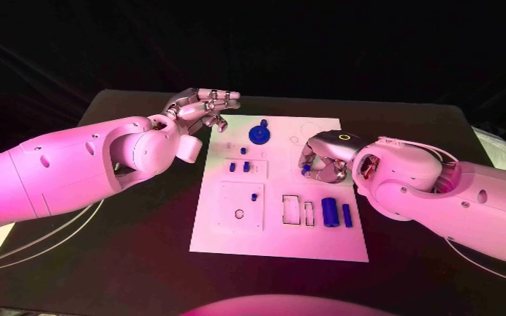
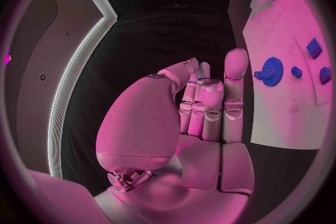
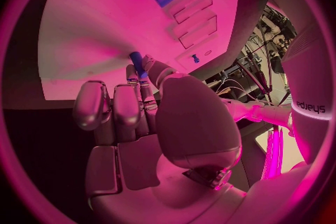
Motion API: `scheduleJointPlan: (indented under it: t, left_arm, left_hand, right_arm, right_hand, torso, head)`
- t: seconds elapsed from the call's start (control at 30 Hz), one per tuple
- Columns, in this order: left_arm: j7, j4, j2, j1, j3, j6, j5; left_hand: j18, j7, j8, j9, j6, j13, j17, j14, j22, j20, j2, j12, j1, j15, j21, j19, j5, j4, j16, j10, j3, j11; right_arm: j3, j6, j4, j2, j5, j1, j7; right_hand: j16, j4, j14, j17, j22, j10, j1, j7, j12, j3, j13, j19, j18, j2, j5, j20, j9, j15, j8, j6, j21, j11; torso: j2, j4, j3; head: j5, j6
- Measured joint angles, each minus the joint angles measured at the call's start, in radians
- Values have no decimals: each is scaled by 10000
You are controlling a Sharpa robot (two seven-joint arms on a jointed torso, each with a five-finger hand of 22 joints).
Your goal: Assemble the parts on the task board
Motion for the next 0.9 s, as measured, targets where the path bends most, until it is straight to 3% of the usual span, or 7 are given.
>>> scheduleJointPlan:
  t: [0.4, 0.7, 0.9]
  left_arm:
    - [-23, -2, -2, -6, -4, 22, 0]
    - [-35, -12, -2, -16, -8, 42, -1]
    - [-41, -33, 46, -19, -9, 55, -1]
  left_hand:
    - [1, 0, 0, 0, 0, 4, 1, 0, 0, 0, 0, 0, 0, 0, 0, 0, 0, 0, 0, 0, 0, 0]
    - [0, -35, 0, 0, -35, 3, -17, -35, 0, 0, 0, 0, 0, 34, -38, 0, 0, 0, 0, -35, 0, 35]
    - [1, -35, 0, 0, -35, 3, -17, -35, 0, 0, 0, 0, 0, 34, -38, 0, 0, 1, 0, -35, 0, 35]
  right_arm:
    - [-20, -518, 136, -95, -91, -34, -3]
    - [59, -991, 792, -455, 22, 78, 44]
    - [79, -1176, 1224, -207, 285, 103, 108]
  right_hand:
    - [186, -260, 1, 224, 516, 283, 120, -26, 23, 433, 52, 269, 2, 142, -117, -56, 117, -72, 147, 346, 344, 187]
    - [226, -353, 1, 244, 603, 297, 121, -14, -15, 526, 83, 305, 1, 142, -155, -92, 167, -72, 148, 362, 382, 201]
    - [225, -395, 1, 243, 614, 297, 121, -14, -40, 567, 44, 305, 1, 142, -154, -92, 154, -72, 148, 361, 382, 201]
  torso:
    - [-10, 11, 2]
    - [-13, 0, -5]
    - [-12, -6, -5]
  head:
    - [-22, -12]
    - [-41, -12]
    - [-47, 4]
